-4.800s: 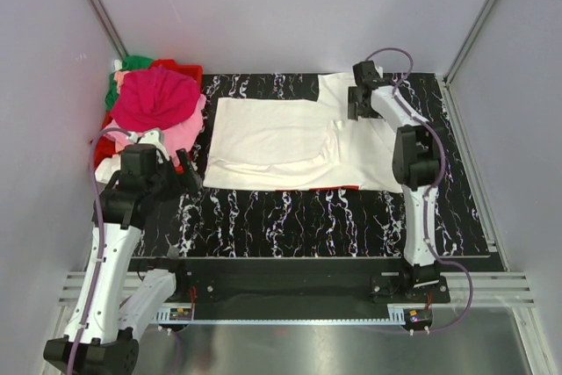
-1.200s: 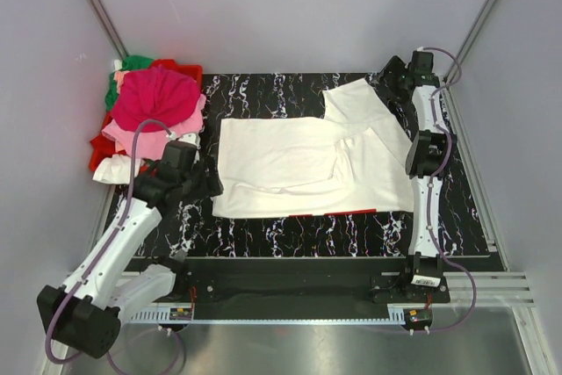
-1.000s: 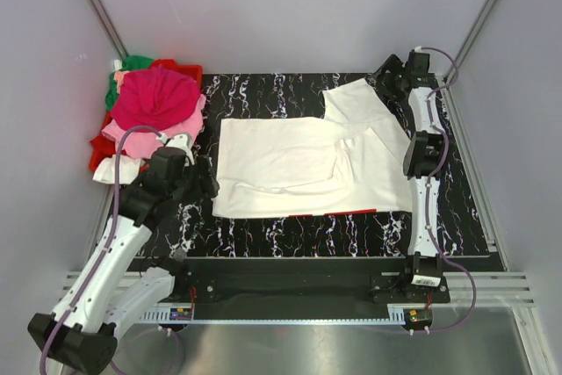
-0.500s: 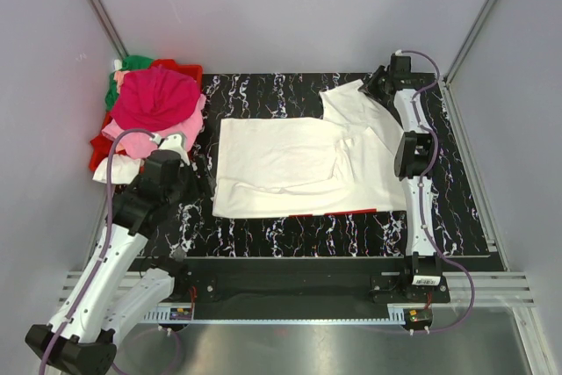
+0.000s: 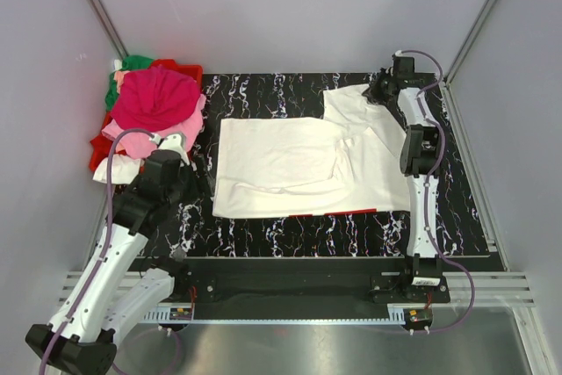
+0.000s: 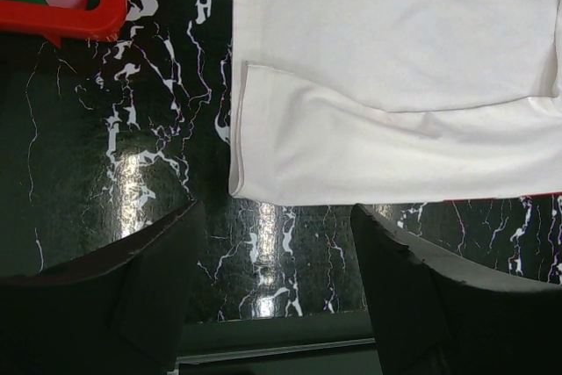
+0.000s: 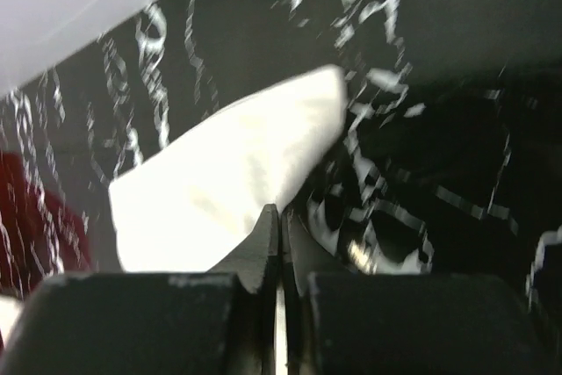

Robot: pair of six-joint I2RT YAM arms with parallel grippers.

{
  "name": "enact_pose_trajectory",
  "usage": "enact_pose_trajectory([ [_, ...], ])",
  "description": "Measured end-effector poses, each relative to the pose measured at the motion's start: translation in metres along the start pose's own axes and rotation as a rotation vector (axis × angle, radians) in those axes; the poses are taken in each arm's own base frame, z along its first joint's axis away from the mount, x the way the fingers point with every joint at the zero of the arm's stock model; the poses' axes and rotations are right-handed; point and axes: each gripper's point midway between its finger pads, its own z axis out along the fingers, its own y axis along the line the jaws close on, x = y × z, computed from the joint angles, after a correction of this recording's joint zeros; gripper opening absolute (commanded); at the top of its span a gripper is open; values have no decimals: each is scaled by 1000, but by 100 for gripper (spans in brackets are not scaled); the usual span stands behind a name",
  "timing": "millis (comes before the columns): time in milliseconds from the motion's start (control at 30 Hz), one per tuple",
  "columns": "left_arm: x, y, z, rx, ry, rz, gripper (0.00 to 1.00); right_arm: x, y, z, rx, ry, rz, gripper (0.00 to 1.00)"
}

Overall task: Fold and stack the t-shirts
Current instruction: Fold the tshirt

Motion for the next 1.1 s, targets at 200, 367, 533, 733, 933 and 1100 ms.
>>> enact_pose_trajectory([
  [200,-5,13,4,-48,-6,-40,77,11,47,-70,-4,27,-166,0],
  [367,-16,18,28,-93,31,-87,78,29,125,-179,-66,-61,-322,0],
  [533,-77,-14,89,-68,62,-112,71,44,135,-259,-69,-170,-348,0],
  [733,-121,-36,189,-68,124,-117,70,81,90,-260,19,-118,-269,0],
  [933,-136,-41,277,-94,187,-114,72,101,75,-254,40,-77,-238,0],
  [1100,-119,-24,323,-157,254,-117,75,104,74,-253,33,-88,-231,0],
])
